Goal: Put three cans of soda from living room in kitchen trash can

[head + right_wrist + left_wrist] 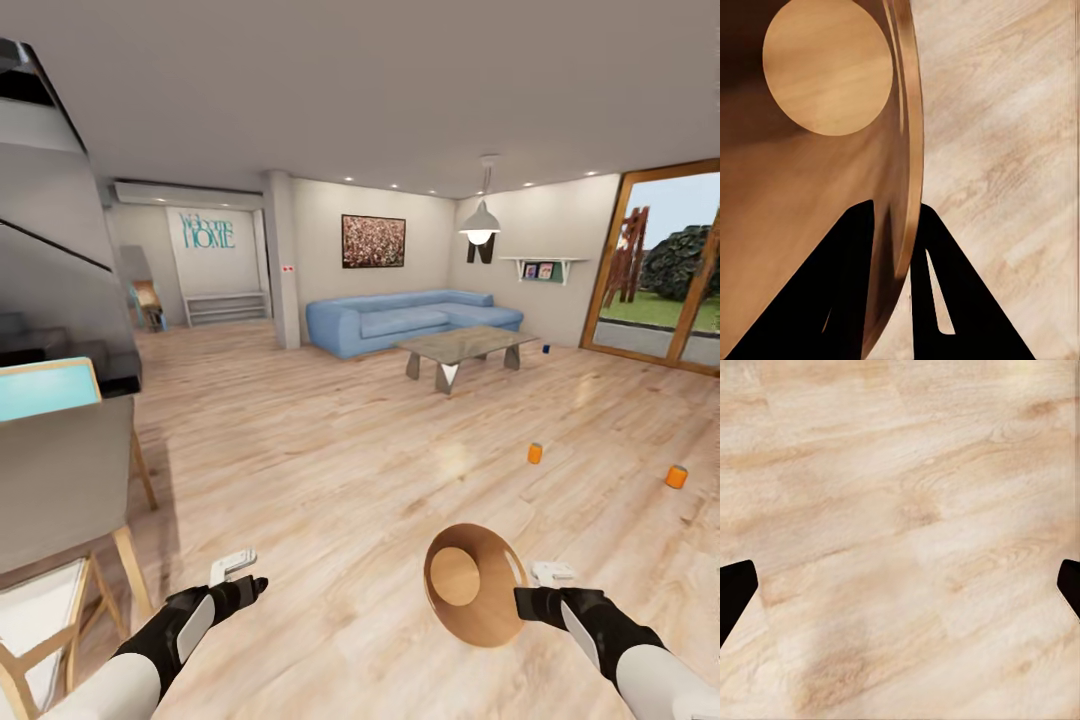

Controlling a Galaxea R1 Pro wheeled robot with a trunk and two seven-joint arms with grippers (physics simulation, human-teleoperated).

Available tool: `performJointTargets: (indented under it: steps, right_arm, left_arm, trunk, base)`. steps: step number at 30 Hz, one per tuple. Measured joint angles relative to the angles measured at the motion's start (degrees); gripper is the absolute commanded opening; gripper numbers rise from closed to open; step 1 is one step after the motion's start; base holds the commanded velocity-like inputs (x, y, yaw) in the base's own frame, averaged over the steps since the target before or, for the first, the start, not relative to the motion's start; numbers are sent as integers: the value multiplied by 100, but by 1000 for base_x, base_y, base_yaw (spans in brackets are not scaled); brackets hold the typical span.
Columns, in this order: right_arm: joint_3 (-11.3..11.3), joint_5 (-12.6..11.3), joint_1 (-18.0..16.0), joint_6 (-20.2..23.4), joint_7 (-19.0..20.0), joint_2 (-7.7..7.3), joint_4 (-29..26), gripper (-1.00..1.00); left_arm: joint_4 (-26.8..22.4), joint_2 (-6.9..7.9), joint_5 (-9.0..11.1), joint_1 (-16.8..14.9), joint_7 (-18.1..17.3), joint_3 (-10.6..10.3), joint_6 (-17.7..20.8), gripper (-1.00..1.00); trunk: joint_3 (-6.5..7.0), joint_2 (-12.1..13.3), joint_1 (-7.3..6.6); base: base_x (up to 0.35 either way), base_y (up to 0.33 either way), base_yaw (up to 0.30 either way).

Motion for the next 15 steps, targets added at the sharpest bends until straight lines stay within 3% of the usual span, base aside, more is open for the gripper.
performJointTargets:
  steps: [15]
  right_arm:
    - [3,-4,1,-32,4,6,3,-100]
  left_arm:
    - [0,-3,0,0,0,0,0,100]
  trunk:
    - [73,0,0]
  base:
    - [290,0,-208]
